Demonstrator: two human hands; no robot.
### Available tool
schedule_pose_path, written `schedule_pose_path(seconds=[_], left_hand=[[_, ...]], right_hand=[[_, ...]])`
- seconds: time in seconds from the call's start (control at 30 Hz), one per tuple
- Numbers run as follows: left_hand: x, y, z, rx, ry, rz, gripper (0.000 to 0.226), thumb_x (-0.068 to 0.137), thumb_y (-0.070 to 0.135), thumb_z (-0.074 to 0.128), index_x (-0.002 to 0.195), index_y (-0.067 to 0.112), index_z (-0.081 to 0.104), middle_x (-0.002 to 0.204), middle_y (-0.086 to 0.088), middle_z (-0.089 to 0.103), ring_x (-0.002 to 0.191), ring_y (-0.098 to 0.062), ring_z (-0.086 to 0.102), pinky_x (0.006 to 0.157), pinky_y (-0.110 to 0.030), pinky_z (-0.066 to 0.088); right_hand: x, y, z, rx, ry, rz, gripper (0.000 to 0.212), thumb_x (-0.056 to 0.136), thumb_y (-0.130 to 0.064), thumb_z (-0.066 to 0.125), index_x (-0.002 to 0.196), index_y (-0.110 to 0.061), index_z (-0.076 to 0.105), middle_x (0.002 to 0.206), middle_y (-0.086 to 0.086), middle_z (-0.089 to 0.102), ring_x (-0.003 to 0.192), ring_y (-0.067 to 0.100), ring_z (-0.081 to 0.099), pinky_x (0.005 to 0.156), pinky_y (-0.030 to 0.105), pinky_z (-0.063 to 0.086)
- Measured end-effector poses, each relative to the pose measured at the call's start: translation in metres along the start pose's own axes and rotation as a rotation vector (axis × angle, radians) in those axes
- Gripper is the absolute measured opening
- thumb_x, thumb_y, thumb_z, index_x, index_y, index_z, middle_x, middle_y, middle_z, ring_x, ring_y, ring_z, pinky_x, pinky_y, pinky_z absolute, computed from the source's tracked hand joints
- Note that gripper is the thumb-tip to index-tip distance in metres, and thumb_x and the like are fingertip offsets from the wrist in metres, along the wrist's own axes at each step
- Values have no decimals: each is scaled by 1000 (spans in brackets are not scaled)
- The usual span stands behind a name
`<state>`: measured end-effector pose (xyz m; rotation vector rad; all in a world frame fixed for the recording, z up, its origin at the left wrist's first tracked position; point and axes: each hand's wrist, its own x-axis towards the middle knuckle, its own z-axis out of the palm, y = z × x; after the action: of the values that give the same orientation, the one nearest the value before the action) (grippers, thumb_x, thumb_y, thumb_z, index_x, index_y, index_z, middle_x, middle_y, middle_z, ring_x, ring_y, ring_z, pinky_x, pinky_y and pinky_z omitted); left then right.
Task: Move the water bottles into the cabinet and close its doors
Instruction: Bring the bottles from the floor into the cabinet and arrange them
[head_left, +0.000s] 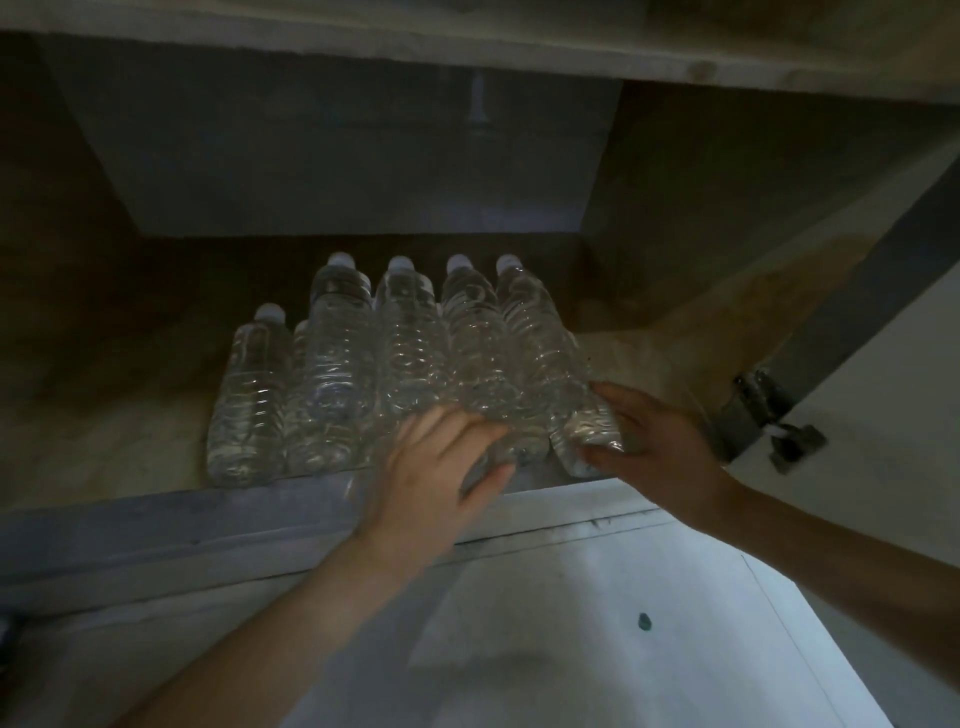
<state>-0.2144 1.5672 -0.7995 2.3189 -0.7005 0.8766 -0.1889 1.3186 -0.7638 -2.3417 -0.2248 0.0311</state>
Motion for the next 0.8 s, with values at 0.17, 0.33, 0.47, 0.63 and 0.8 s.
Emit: schedule_pose_path(seconds=[0.17,0.33,0.47,0.63,0.8], left_hand=[[-23,0,28,-26,7,-141,30,85,32,72,107,12,73,107,-1,67,102,-23,58,91,-39,47],[-17,4,41,8,73,-201,31,83,34,73,108,15,74,106,3,69,102,-19,51,91,-40,46],[-12,4,50,49,122,-233,25,79,31,77,101,19,76,102,7,70,98,-17,48,86,-38,42],[-9,4,54,33,161,-245,17,79,30,76,95,22,76,99,12,70,96,-15,46,85,-32,32],[-8,6,56,32,164,-268,16,79,27,79,94,21,77,99,12,70,96,-17,46,84,-33,35]], right_hand=[[-10,13,10,154,125,-59,56,67,-26,86,116,-28,60,113,-15,66,109,12,62,99,16,47],[-26,28,23,306,200,-84,56,70,-32,82,123,-30,61,119,-12,69,111,11,65,96,28,53],[-31,32,33,293,287,-65,53,73,-23,79,122,-31,59,117,-17,66,109,13,67,100,26,50],[-23,36,35,352,302,0,50,71,-27,79,120,-24,65,107,-28,70,103,7,68,99,36,53],[-15,31,35,606,267,12,63,53,-66,83,107,-35,70,112,-15,72,109,11,68,96,42,54]])
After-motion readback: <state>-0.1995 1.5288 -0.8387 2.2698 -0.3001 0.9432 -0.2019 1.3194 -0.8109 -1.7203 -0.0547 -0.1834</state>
